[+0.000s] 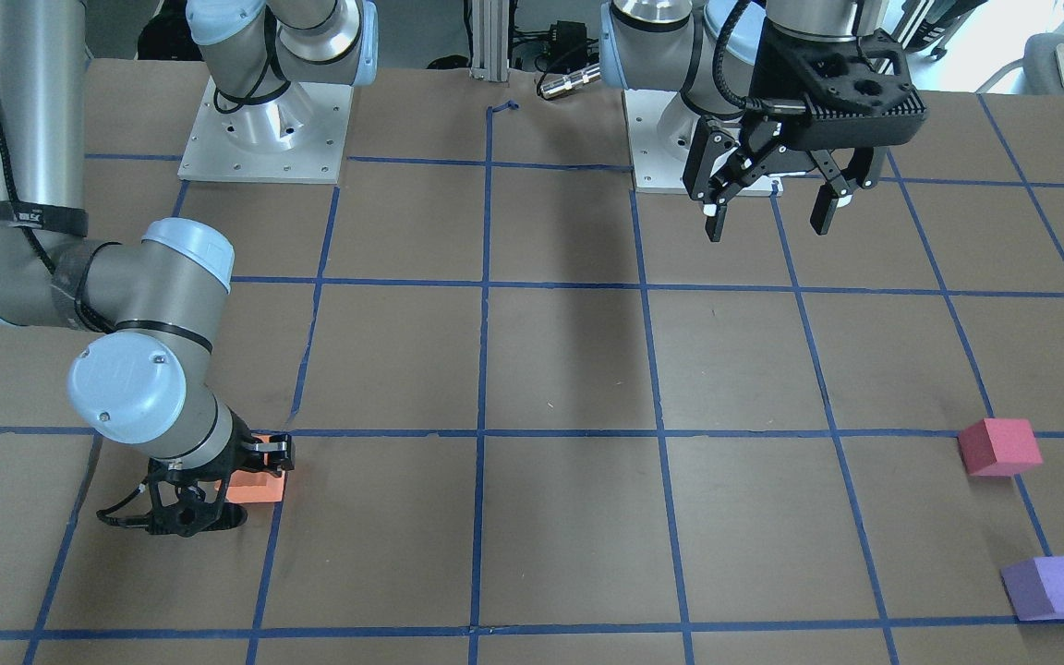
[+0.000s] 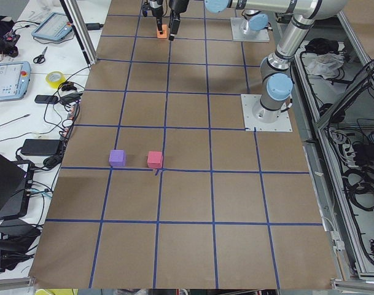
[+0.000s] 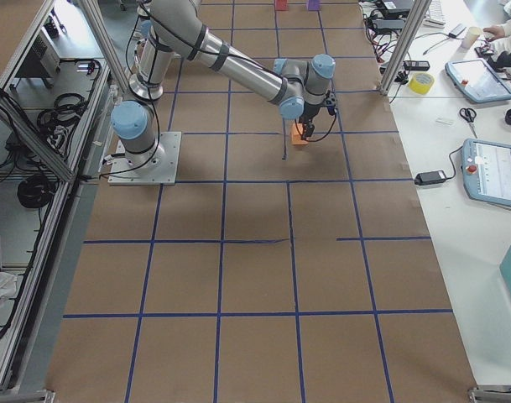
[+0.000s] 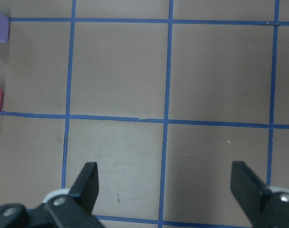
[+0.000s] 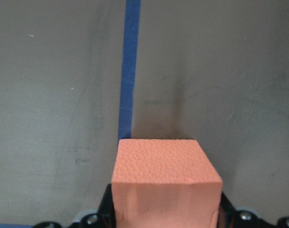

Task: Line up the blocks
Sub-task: 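Carry the orange cube with the right gripper toward the table center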

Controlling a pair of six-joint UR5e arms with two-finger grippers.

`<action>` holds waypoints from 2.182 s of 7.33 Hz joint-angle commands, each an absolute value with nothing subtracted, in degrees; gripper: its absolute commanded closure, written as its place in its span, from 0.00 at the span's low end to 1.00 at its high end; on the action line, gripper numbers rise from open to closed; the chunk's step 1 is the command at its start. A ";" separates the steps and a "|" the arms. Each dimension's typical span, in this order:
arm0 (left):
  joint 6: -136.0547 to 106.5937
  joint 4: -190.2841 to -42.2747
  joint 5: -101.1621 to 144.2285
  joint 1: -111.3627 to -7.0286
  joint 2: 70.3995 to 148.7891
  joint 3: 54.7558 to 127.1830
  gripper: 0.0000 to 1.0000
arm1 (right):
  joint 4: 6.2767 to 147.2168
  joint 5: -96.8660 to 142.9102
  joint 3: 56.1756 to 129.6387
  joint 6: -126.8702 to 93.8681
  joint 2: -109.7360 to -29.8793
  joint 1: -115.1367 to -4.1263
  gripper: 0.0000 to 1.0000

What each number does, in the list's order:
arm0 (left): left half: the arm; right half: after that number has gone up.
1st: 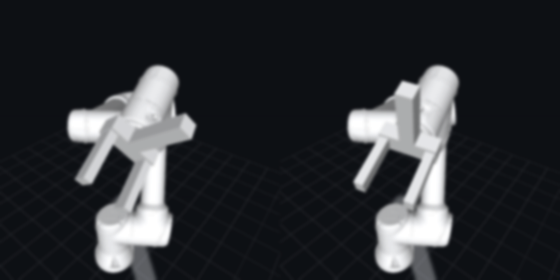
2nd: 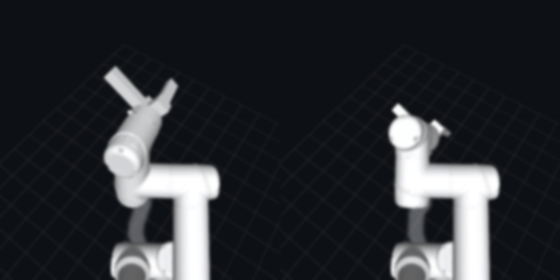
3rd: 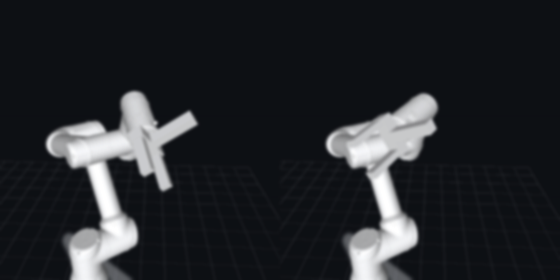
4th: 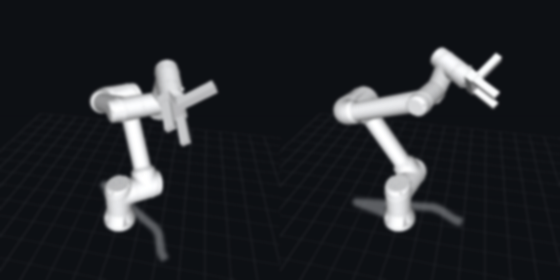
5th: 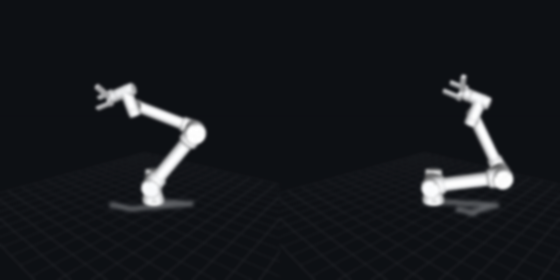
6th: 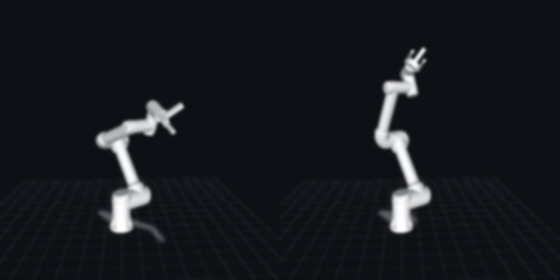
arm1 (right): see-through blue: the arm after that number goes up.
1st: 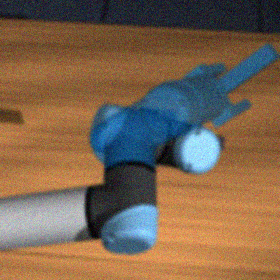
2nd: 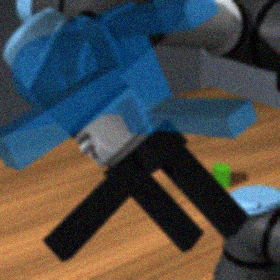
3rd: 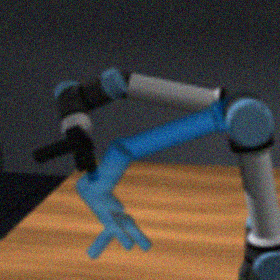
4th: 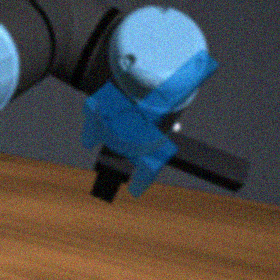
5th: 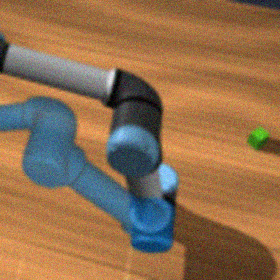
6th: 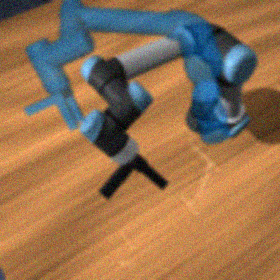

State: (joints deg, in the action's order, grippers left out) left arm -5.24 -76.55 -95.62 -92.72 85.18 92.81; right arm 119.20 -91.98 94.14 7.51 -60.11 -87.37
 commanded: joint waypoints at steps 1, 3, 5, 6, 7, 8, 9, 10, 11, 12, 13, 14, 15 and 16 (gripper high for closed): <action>-5.19 -76.55 -95.63 -92.72 85.17 92.81 0.00 | 118.92 -91.59 94.57 7.30 -60.38 -87.19 0.93; -4.92 -76.55 -95.63 -92.55 85.17 92.81 0.00 | 117.60 -90.01 92.56 0.05 -62.04 -90.33 1.00; -4.75 -76.55 -95.63 -92.64 85.17 92.81 0.00 | 117.34 -87.48 88.79 -10.65 -61.53 -96.20 0.99; -4.75 -76.55 -95.63 -92.64 85.08 92.81 0.00 | 116.81 -86.32 86.68 -16.29 -60.22 -100.42 0.99; -4.57 -76.47 -95.54 -92.55 85.25 92.81 0.00 | 115.50 -86.31 82.66 -22.18 -58.12 -104.03 0.99; -4.57 -76.46 -95.54 -92.46 85.34 92.81 0.00 | 113.05 -86.31 79.40 -28.33 -55.49 -108.41 0.99; -4.48 -76.46 -95.62 -92.20 85.17 92.81 0.00 | 113.03 -86.40 78.58 -30.13 -54.59 -110.81 0.99; -4.57 -76.46 -95.71 -92.46 85.08 92.81 0.00 | 113.11 -86.31 78.66 -33.02 -54.23 -111.44 0.99; -4.48 -76.55 -95.71 -92.46 84.99 92.81 0.00 | 113.20 -86.57 79.01 -32.79 -53.27 -111.53 0.99; -4.48 -76.55 -95.63 -92.46 85.08 92.81 0.00 | 113.46 -86.66 78.75 -29.56 -53.00 -111.45 0.99; -4.57 -76.47 -95.54 -92.63 85.25 92.81 0.00 | 114.25 -86.40 78.84 -25.96 -53.17 -111.53 0.99; -4.48 -76.46 -95.54 -92.55 85.25 92.90 0.00 | 113.91 -86.40 78.92 -27.15 -53.17 -111.79 0.99; -4.48 -76.46 -95.54 -92.55 85.25 92.81 0.00 | 114.17 -86.31 79.36 -27.25 -53.09 -112.06 0.99; -4.48 -76.46 -95.54 -92.46 85.25 92.81 0.00 | 114.34 -86.48 79.45 -26.11 -52.82 -112.06 0.98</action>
